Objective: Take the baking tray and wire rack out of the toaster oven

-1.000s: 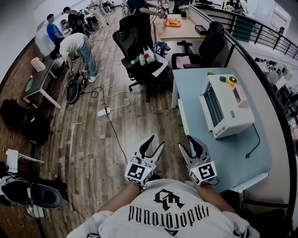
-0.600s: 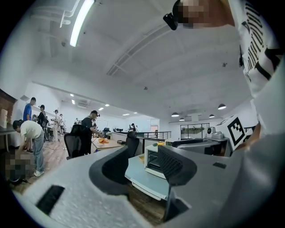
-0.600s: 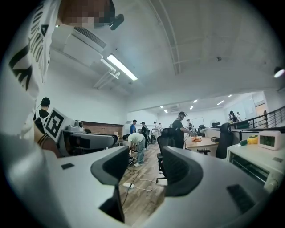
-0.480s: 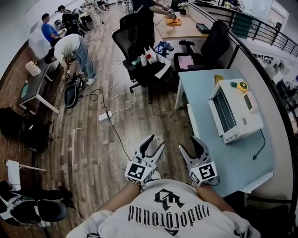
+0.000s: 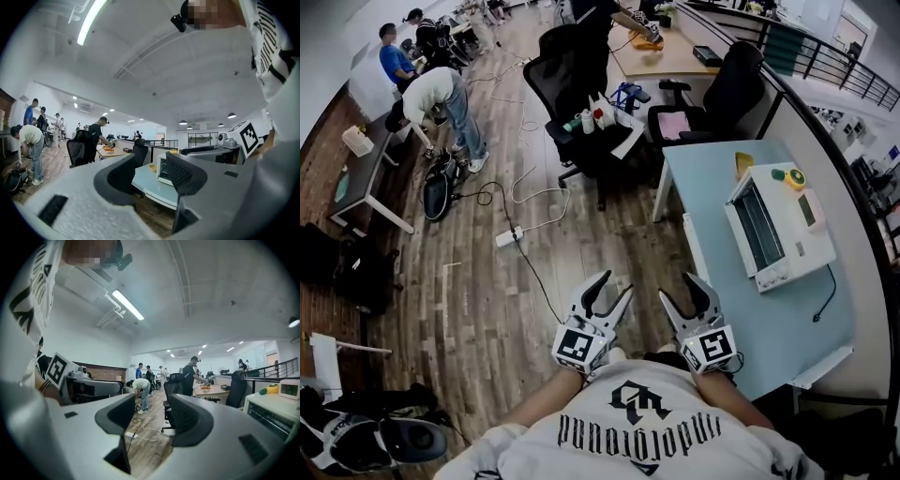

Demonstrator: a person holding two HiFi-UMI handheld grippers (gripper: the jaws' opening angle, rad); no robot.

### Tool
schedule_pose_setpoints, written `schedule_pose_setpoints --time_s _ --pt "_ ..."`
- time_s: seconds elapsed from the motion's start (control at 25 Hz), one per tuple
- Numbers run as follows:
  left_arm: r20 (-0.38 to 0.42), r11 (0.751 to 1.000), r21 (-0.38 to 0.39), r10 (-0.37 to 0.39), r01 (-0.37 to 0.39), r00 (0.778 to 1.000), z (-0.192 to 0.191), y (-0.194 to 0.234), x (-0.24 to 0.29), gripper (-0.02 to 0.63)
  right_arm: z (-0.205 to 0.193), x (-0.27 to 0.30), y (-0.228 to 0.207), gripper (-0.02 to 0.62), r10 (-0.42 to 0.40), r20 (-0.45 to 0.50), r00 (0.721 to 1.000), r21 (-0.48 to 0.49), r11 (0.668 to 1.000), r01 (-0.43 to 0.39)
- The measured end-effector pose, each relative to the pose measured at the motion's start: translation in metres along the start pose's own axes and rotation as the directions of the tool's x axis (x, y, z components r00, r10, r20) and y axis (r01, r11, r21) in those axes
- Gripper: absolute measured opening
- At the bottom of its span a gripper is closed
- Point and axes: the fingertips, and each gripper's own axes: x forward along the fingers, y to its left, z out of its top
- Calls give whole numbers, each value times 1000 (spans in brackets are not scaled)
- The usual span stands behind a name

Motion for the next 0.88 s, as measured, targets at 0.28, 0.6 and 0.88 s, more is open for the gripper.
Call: schedule_pose_setpoints --time_s 0.28,0.6,0.88 --pt "-11 1000 -4 14 -14 1000 -4 13 20 216 -4 16 -20 247 -6 1 1000 17 1000 6" --pt "-11 999 12 30 -30 999 -1 25 72 216 2 42 -73 247 5 17 1000 21 1000 -5" --pt "-6 999 26 -21 21 1000 -4 16 152 216 3 51 -149 247 -38 38 999 13 999 37"
